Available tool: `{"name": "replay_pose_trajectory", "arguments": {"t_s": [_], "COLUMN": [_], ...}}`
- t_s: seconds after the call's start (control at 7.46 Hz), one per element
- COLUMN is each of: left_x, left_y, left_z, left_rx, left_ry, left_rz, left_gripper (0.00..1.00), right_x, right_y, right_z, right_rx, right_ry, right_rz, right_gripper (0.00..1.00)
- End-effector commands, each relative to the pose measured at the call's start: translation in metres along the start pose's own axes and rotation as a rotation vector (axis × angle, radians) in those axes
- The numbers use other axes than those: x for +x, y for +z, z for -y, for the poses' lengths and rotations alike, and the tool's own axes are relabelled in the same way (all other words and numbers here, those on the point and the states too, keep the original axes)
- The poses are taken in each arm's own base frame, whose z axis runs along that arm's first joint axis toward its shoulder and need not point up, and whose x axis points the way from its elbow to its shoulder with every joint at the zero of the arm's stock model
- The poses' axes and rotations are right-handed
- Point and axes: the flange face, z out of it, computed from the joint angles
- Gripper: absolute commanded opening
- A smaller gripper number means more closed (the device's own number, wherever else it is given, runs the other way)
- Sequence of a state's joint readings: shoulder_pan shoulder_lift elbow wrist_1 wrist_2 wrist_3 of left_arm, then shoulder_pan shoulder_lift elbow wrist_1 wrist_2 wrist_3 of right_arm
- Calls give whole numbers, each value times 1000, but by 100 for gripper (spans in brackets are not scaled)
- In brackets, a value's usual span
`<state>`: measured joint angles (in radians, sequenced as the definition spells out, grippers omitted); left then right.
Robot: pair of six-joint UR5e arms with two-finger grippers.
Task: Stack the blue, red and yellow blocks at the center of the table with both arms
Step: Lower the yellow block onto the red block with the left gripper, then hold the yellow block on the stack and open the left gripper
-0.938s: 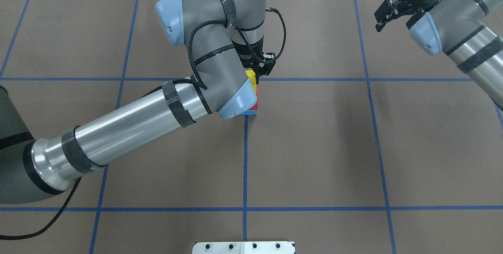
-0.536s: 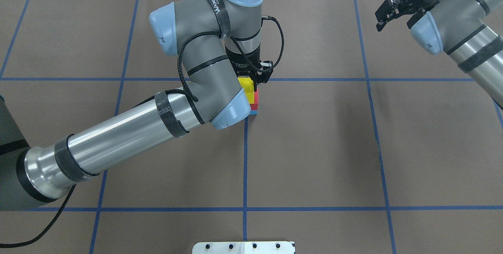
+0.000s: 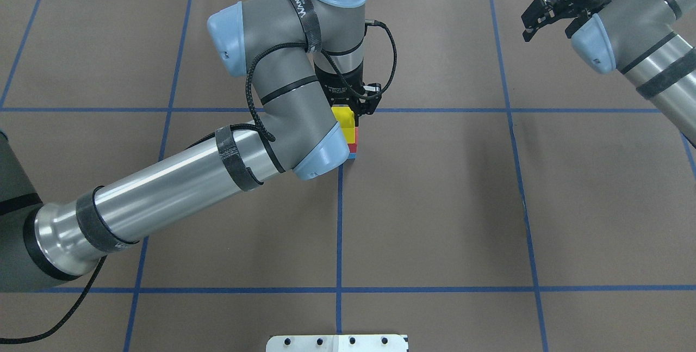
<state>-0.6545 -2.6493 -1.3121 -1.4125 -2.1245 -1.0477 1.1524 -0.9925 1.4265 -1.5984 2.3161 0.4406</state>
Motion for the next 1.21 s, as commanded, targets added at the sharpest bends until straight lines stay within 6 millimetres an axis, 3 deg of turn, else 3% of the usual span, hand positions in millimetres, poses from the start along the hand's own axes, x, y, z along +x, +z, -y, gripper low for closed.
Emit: {"name": "replay_pose_trajectory", "arguments": {"t_s": [0.0, 1.07], "left_x": [1, 0], "left_y": [-1, 6], "left_z": [-1, 1], "left_rx": [1, 3], "left_ry": [4, 11], "left_rz": [-3, -9], "left_gripper": [0, 0], "right_x": [1, 4], "right_y": [0, 0], "right_z": [0, 0], "right_rx": [0, -1], "right_ry": [1, 5], "right_rz": [0, -2], "right_gripper": [100, 100]}}
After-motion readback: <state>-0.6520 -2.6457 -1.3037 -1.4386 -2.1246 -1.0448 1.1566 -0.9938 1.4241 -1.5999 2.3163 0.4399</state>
